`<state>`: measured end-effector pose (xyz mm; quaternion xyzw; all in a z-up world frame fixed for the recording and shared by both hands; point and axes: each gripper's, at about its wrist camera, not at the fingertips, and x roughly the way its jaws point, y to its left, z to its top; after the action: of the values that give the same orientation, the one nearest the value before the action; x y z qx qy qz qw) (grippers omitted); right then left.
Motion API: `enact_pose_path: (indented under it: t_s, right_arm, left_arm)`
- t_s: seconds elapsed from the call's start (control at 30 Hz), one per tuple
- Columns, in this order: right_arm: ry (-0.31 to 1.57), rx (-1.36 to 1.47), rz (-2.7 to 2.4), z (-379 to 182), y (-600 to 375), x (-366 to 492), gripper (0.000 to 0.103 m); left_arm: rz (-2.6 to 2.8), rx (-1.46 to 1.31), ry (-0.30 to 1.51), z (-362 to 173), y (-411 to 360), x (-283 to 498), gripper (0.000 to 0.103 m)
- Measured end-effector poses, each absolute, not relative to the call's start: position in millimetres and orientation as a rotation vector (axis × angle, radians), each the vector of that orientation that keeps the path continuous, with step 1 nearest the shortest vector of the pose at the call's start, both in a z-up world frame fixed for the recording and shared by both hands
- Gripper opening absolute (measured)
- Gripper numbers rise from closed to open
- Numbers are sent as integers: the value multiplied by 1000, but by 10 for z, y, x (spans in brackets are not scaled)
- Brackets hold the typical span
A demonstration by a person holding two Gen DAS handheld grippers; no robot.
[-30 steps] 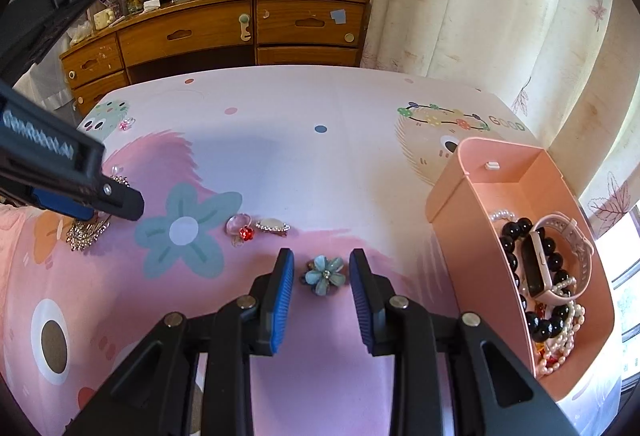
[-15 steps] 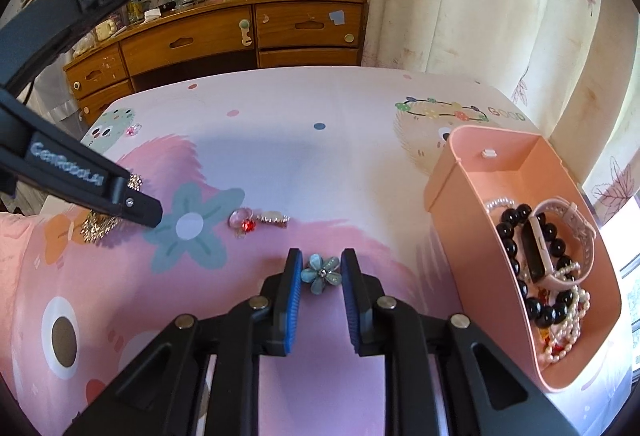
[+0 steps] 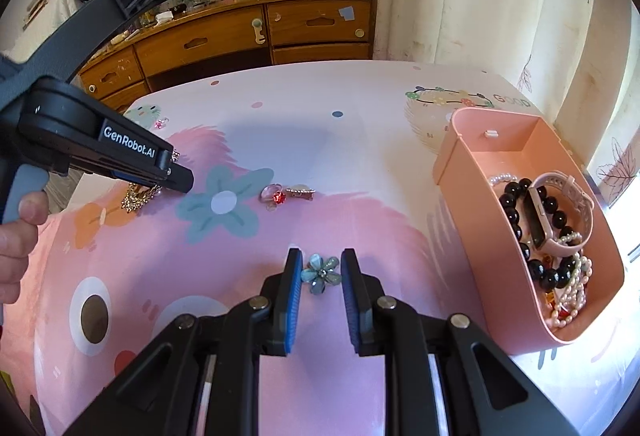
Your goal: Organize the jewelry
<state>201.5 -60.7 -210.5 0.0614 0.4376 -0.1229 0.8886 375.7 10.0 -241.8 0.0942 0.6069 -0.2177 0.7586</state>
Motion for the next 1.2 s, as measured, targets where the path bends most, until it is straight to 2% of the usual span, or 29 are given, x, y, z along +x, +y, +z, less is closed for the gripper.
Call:
enact_pose_path:
  t_s: [0.43,0.5,0.57,1.2]
  right_arm:
    - [907,191,-215,-1961,-799,1834,19]
    - [905,207,-204,-1934,-834,1798,19]
    - [904,219,-190,-1906,-870,1765,19]
    - [908,229,-33,-1575,-1281,1582,19]
  left_arm:
    - [-535,44,1216,-2258,450,3516,27]
    - [-543,45,1156,-2148,507,3437,13]
    - [-548,57,1108,-2023,528,3372,9]
    - [-473,-126,1097,-1703,499,3135,4]
